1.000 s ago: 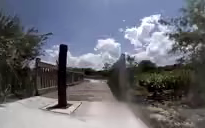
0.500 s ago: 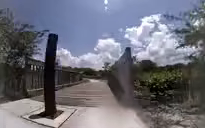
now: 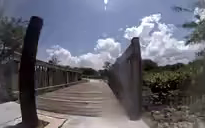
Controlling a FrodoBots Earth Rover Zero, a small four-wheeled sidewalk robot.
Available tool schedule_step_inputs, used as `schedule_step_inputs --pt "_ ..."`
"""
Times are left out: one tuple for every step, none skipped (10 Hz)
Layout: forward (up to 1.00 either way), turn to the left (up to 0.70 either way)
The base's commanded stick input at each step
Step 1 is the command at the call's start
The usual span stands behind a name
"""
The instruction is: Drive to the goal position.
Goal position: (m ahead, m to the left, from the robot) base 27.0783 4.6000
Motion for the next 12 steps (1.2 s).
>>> schedule_step_inputs --pt "0.85 -0.01" --pt "0.85 -0.01" --pt "0.85 -0.01" --pt "0.85 -0.01" --pt "0.85 -0.01" --pt "0.85 -0.01" --pt "0.85 -0.01" --pt "0.85 -0.01" --pt "0.85 -0.01" --pt "0.85 -0.01" --pt "0.85 -0.01" --pt "0.85 -0.01"
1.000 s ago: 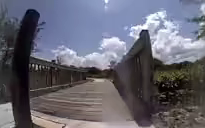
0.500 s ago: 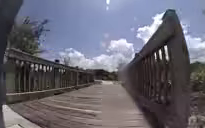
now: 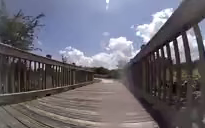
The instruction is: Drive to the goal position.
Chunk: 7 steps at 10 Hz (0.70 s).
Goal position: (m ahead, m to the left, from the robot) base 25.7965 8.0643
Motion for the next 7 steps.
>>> schedule_step_inputs --pt "0.85 -0.01" --pt "0.85 -0.01" --pt "0.85 -0.01" --pt "0.85 -0.01" --pt "0.85 -0.01" --pt "0.85 -0.01" --pt "0.85 -0.01"
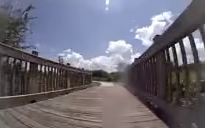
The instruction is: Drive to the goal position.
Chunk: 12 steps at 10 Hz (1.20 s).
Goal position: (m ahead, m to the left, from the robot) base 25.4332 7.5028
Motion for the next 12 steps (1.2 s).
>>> schedule_step_inputs --pt "0.85 -0.01" --pt "0.85 -0.01" --pt "0.85 -0.01" --pt "0.85 -0.01" --pt "0.85 -0.01" --pt "0.85 -0.01" --pt "0.85 -0.01" --pt "0.85 -0.01" --pt "0.85 -0.01" --pt "0.85 -0.01" --pt "0.85 -0.01" --pt "0.85 -0.01"
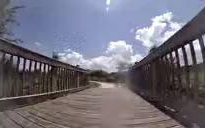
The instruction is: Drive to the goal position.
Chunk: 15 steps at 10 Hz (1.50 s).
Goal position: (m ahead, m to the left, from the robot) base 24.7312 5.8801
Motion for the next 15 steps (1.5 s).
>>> schedule_step_inputs --pt "0.85 -0.01" --pt "0.85 -0.01" --pt "0.85 -0.01" --pt "0.85 -0.01" --pt "0.85 -0.01" --pt "0.85 -0.01" --pt "0.85 -0.01" --pt "0.85 -0.01" --pt "0.85 -0.01" --pt "0.85 -0.01" --pt "0.85 -0.01" --pt "0.85 -0.01" --pt "0.85 -0.01" --pt "0.85 -0.01" --pt "0.85 -0.01"
